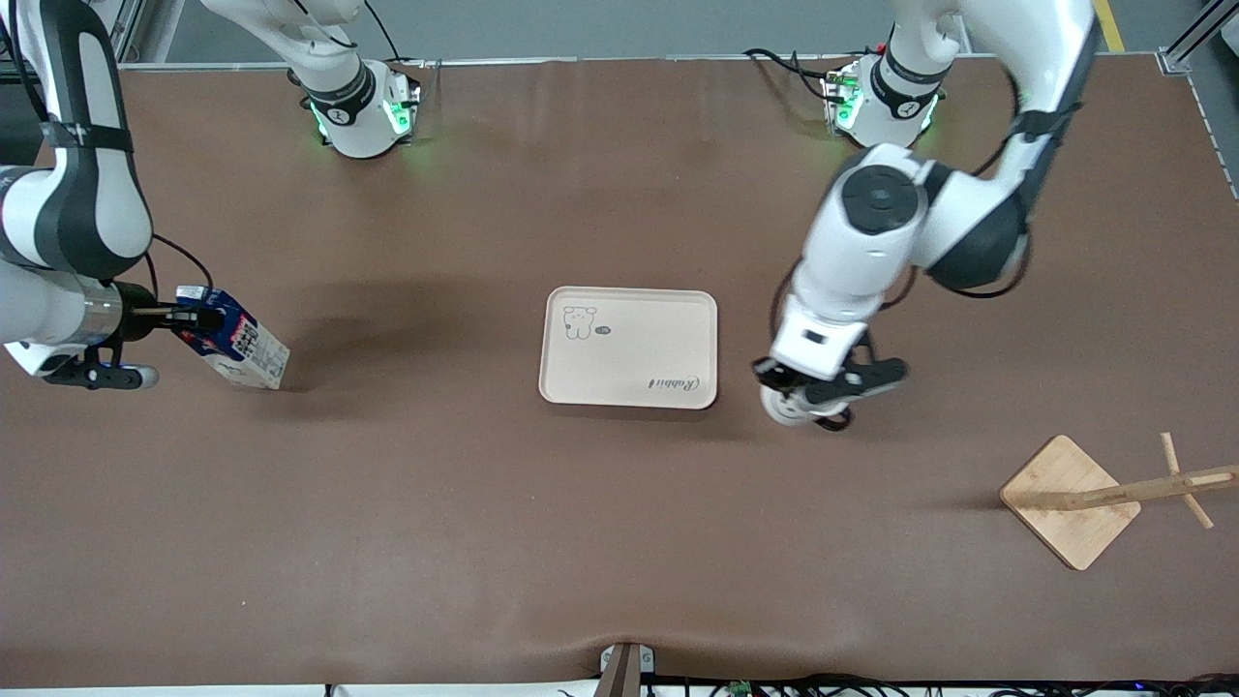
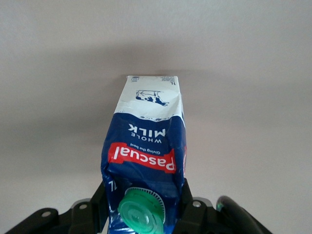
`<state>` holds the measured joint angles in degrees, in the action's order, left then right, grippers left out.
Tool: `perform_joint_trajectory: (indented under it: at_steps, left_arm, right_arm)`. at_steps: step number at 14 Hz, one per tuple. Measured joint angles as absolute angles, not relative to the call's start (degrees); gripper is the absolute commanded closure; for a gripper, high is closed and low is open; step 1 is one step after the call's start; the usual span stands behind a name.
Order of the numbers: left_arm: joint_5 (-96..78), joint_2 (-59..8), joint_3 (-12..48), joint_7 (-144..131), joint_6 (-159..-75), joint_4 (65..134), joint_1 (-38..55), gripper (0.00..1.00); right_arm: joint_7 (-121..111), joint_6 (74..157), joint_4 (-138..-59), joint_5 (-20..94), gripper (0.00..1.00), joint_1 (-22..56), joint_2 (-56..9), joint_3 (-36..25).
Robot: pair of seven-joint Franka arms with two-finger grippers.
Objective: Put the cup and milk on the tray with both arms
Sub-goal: 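Lift the mug off the stand and carry it to the tray with the left gripper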
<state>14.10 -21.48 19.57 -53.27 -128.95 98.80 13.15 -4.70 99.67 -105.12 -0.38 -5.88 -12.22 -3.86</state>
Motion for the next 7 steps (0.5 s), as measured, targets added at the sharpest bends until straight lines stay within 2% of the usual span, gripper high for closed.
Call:
perform_joint_trajectory:
  at_steps: [4, 7]
  left_arm:
    - [14.11, -27.63, 19.32, -54.46, -125.90, 94.52, 22.32, 1.00]
    - [14.69, -30.52, 19.18, -56.30, -123.68, 93.89, 26.69, 1.00]
  right_arm:
    - [-4.71, 92.62, -97.83, -0.38, 1.00, -6.07, -12.20, -3.91]
    - [-4.71, 85.73, -91.20, -0.38, 1.00, -6.07, -12.13, -3.81]
